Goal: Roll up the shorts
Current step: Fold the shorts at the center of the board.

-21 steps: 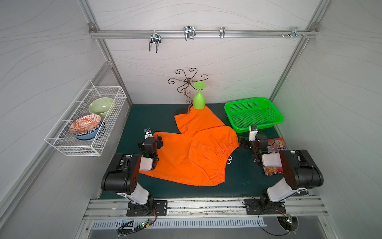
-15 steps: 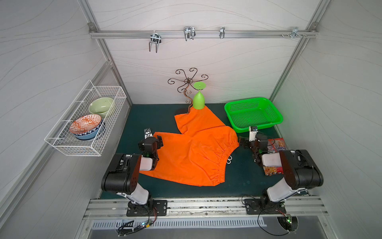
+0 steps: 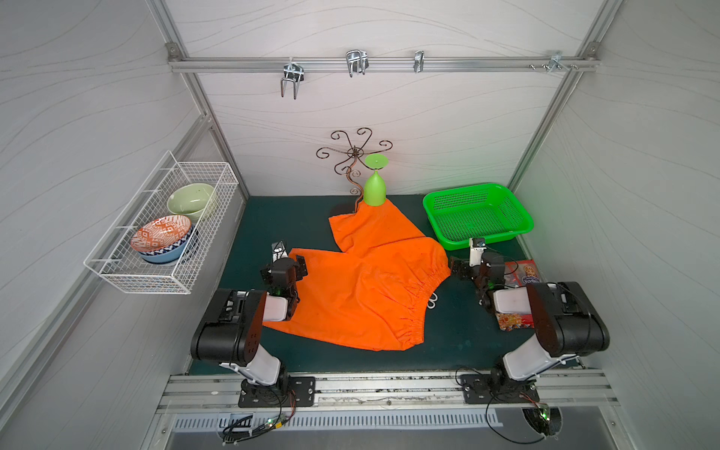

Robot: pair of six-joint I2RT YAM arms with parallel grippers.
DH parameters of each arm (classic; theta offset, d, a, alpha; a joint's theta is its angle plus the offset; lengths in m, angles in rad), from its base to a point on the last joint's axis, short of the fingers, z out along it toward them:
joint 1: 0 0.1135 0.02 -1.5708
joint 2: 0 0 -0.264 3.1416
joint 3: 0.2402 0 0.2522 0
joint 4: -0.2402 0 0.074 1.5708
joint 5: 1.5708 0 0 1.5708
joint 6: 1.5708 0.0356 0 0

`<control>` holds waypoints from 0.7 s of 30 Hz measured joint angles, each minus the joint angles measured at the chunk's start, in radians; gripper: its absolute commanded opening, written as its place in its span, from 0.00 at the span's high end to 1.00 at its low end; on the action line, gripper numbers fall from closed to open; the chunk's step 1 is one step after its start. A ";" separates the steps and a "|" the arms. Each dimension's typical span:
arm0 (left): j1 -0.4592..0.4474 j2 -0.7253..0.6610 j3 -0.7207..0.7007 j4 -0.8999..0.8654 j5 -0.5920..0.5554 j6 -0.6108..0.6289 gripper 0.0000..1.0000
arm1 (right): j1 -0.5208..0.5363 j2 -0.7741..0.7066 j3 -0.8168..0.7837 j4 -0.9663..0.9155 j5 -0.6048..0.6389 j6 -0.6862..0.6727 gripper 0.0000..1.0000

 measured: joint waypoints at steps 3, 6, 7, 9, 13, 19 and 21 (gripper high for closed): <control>0.000 0.000 0.000 0.000 0.000 0.000 0.01 | 0.000 0.000 0.000 0.000 0.000 0.000 0.01; 0.000 0.000 0.000 0.000 0.000 0.000 0.01 | 0.000 0.000 0.000 0.000 0.000 0.000 0.01; 0.000 0.000 0.000 0.000 0.000 0.000 0.01 | 0.000 0.000 0.000 0.000 0.000 0.000 0.01; 0.000 0.000 0.000 0.003 -0.001 -0.001 0.01 | 0.000 0.000 0.000 0.000 0.000 0.000 0.01; 0.000 -0.001 0.000 0.015 -0.002 -0.004 0.01 | 0.000 0.000 0.000 0.000 0.000 0.000 0.01; 0.000 -0.003 0.000 0.011 -0.002 -0.005 0.01 | -0.003 -0.001 0.000 0.000 0.000 0.001 0.01; 0.000 -0.016 0.000 -0.006 0.000 -0.004 0.01 | -0.003 -0.011 0.001 -0.006 0.007 0.005 0.01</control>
